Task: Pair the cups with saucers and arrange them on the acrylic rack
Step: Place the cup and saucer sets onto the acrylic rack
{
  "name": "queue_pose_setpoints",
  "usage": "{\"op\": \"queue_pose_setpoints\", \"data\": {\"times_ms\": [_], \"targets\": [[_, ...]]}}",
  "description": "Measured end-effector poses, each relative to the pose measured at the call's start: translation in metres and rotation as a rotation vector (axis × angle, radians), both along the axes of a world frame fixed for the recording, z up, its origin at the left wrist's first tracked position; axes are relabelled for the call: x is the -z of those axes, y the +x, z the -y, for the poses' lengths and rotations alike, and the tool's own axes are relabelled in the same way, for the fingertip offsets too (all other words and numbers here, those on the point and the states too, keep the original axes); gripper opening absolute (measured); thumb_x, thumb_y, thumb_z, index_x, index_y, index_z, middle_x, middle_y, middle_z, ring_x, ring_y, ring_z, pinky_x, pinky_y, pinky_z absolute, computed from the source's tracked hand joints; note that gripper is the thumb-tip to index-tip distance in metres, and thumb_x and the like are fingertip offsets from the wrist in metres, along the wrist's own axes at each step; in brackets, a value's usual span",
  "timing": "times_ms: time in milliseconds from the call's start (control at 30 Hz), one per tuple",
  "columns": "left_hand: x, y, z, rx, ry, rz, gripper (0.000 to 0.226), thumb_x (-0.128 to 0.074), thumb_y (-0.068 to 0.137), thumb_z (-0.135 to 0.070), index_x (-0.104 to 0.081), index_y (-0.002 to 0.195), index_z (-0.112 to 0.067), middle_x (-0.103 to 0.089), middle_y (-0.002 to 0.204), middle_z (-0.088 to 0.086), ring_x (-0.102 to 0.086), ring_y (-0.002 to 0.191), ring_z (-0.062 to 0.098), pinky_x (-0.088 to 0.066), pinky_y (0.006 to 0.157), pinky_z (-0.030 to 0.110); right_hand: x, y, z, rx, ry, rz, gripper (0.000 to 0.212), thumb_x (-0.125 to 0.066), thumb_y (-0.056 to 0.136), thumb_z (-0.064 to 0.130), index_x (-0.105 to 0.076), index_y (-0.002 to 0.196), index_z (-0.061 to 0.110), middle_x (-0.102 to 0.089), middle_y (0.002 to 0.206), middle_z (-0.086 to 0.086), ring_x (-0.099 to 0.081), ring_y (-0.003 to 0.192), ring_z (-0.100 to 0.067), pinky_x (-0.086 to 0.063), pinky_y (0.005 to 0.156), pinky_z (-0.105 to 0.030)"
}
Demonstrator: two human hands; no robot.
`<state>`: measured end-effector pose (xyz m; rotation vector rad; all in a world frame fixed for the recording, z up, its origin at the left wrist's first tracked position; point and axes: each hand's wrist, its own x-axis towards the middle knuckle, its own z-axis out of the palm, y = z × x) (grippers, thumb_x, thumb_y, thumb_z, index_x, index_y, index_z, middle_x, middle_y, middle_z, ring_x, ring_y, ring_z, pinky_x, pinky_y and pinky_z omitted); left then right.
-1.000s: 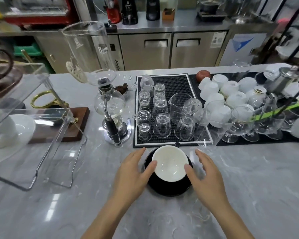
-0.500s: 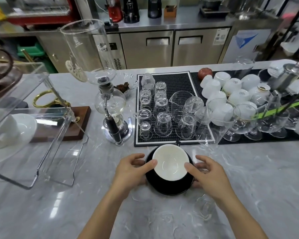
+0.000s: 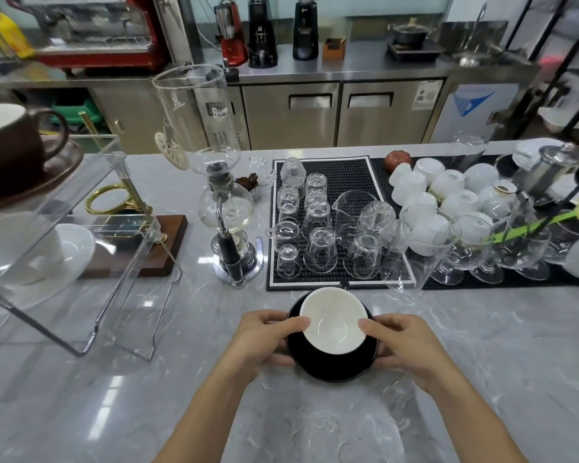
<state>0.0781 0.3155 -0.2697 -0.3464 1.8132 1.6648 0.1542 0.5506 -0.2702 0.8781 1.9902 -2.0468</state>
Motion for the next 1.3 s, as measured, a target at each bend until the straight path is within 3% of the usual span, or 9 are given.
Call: {"op": "queue_pose_setpoints", "data": {"times_ms": [133, 267, 433, 533, 767, 933, 1067, 1167, 1300], "targets": [[-0.001, 0.006, 0.006, -0.011, 0.027, 0.000, 0.061, -0.094, 0.046, -0.030, -0.072, 0.097, -0.003, -0.078, 0.083, 0.014, -0.075, 0.067, 0.030, -0.063, 0.056, 0.042, -0.005, 0.004, 0.003, -0.014, 0.017, -0.029, 0.016, -0.084, 0.076, 0.017, -0.075, 0.084, 0.007, -0.073, 0.067, -0.006, -0.062, 0.049, -0.017, -0.061, 0.053, -0.036], [-0.005, 0.013, 0.012, -0.056, 0.063, -0.041, 0.039, -0.093, 0.064, -0.013, -0.070, 0.094, -0.004, -0.078, 0.069, 0.003, -0.074, 0.061, 0.027, -0.061, 0.049, 0.039, -0.018, 0.009, 0.008, -0.029, 0.016, -0.077, 0.014, -0.081, 0.079, 0.011, -0.074, 0.089, 0.005, -0.070, 0.062, -0.002, -0.060, 0.045, -0.012, -0.057, 0.047, -0.029], [-0.027, 0.020, 0.021, -0.084, 0.089, -0.111, 0.035, -0.089, 0.069, -0.006, -0.071, 0.099, -0.004, -0.074, 0.085, 0.015, -0.073, 0.060, 0.023, -0.060, 0.052, 0.037, -0.043, 0.014, 0.019, -0.046, 0.071, -0.169, 0.017, -0.080, 0.080, 0.010, -0.075, 0.096, 0.006, -0.067, 0.082, -0.010, -0.066, 0.054, -0.012, -0.057, 0.051, -0.030], [-0.044, 0.026, 0.031, -0.112, 0.111, -0.178, 0.032, -0.086, 0.070, -0.001, -0.071, 0.098, -0.005, -0.074, 0.074, 0.009, -0.073, 0.061, 0.023, -0.060, 0.053, 0.038, -0.060, 0.018, 0.029, -0.054, 0.091, -0.249, 0.017, -0.079, 0.079, 0.008, -0.076, 0.096, 0.009, -0.068, 0.084, -0.011, -0.068, 0.058, -0.015, -0.061, 0.056, -0.038], [-0.095, 0.044, 0.058, -0.144, 0.149, -0.358, 0.055, -0.089, 0.051, -0.017, -0.073, 0.103, -0.011, -0.077, 0.079, 0.014, -0.077, 0.074, 0.024, -0.064, 0.063, 0.049, -0.103, 0.024, 0.055, -0.049, 0.115, -0.429, 0.023, -0.080, 0.078, 0.003, -0.075, 0.097, 0.015, -0.075, 0.077, -0.004, -0.073, 0.065, -0.020, -0.064, 0.061, -0.039], [-0.129, 0.057, 0.076, -0.197, 0.160, -0.472, 0.052, -0.089, 0.051, -0.018, -0.074, 0.101, -0.015, -0.076, 0.080, 0.015, -0.076, 0.073, 0.022, -0.063, 0.071, 0.058, -0.133, 0.027, 0.073, -0.087, 0.127, -0.537, 0.033, -0.082, 0.073, 0.009, -0.073, 0.104, 0.014, -0.079, 0.088, -0.009, -0.074, 0.073, -0.022, -0.063, 0.069, -0.047], [-0.152, 0.065, 0.094, -0.222, 0.176, -0.556, 0.052, -0.089, 0.048, -0.020, -0.076, 0.099, -0.018, -0.076, 0.075, 0.007, -0.076, 0.070, 0.022, -0.064, 0.068, 0.053, -0.156, 0.030, 0.092, -0.105, 0.128, -0.597, 0.051, -0.084, 0.056, 0.033, -0.073, 0.103, 0.018, -0.079, 0.087, -0.010, -0.074, 0.075, -0.023, -0.063, 0.071, -0.047], [-0.166, 0.071, 0.110, -0.236, 0.203, -0.614, 0.047, -0.088, 0.046, -0.023, -0.079, 0.091, -0.023, -0.077, 0.078, 0.008, -0.077, 0.070, 0.023, -0.064, 0.060, 0.042, -0.170, 0.031, 0.106, -0.127, 0.134, -0.648, 0.050, -0.085, 0.057, 0.032, -0.074, 0.104, 0.021, -0.079, 0.088, -0.011, -0.075, 0.078, -0.028, -0.062, 0.073, -0.049], [-0.184, 0.078, 0.132, -0.256, 0.227, -0.669, 0.048, -0.089, 0.046, -0.025, -0.079, 0.093, -0.022, -0.079, 0.086, 0.013, -0.077, 0.074, 0.024, -0.064, 0.061, 0.041, -0.189, 0.033, 0.125, -0.156, 0.149, -0.707, 0.053, -0.095, 0.053, 0.024, -0.075, 0.102, 0.026, -0.079, 0.088, -0.010, -0.076, 0.078, -0.026, -0.063, 0.064, -0.030]]}}
